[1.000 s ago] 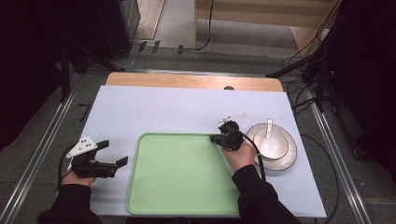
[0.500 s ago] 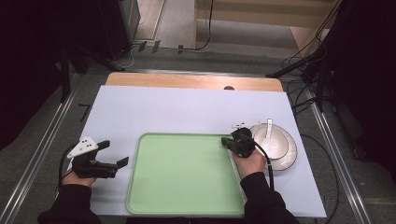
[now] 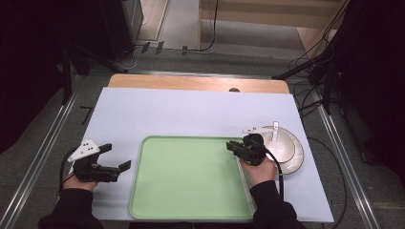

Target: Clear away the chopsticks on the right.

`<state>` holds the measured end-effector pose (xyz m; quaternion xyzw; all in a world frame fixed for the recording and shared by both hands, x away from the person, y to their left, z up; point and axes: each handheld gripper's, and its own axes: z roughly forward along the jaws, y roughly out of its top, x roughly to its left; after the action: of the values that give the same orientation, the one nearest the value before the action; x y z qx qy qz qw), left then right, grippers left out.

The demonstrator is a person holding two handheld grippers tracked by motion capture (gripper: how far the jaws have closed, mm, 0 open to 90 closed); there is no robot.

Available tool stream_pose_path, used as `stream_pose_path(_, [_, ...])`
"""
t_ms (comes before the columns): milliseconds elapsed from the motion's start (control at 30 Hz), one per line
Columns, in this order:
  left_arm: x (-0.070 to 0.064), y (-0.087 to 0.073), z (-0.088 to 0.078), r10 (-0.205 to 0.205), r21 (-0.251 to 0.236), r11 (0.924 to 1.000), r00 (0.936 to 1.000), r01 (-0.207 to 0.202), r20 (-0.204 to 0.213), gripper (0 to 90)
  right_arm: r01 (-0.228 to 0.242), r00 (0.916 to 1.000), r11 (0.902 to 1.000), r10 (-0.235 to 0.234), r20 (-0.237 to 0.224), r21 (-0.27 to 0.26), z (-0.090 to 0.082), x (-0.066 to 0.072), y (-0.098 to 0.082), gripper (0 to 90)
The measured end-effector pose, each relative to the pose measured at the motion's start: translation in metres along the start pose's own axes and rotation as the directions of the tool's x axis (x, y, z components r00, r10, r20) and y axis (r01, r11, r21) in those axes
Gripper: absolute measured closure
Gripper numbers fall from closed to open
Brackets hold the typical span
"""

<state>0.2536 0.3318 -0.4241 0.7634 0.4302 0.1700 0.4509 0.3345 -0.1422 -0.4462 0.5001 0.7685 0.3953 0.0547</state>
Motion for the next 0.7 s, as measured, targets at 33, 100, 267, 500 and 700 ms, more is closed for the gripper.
stream_pose_path(33, [0.000, 0.000, 0.000, 0.001, 0.001, 1.0000, 1.0000, -0.001, 0.002, 0.0, -0.003, 0.9999, 1.0000, 0.003, -0.015, -0.006, -0.004, 0.000, 0.001, 73.1])
stream_pose_path(100, [0.000, 0.000, 0.000, 0.004, 0.001, 1.0000, 1.0000, -0.004, 0.005, 0.0, 0.001, 0.9996, 0.9996, -0.001, -0.027, -0.030, -0.009, 0.001, 0.005, 67.5])
stream_pose_path(267, [-0.001, 0.000, 0.001, 0.009, 0.002, 1.0000, 0.9999, -0.009, 0.008, 0.0, 0.013, 0.9966, 0.9997, -0.015, -0.081, -0.021, -0.018, -0.004, 0.016, 48.3])
stream_pose_path(500, [0.000, 0.000, 0.002, 0.014, 0.010, 0.9998, 0.9999, -0.014, 0.006, 0.0, 0.033, 0.9940, 0.9988, -0.036, -0.103, -0.037, -0.034, -0.012, 0.027, 37.6])
stream_pose_path(700, [0.001, 0.000, 0.002, 0.015, 0.011, 0.9998, 0.9998, -0.015, 0.011, 0.0, 0.019, 0.9962, 0.9979, -0.024, -0.084, -0.061, -0.051, -0.024, 0.031, 34.2])
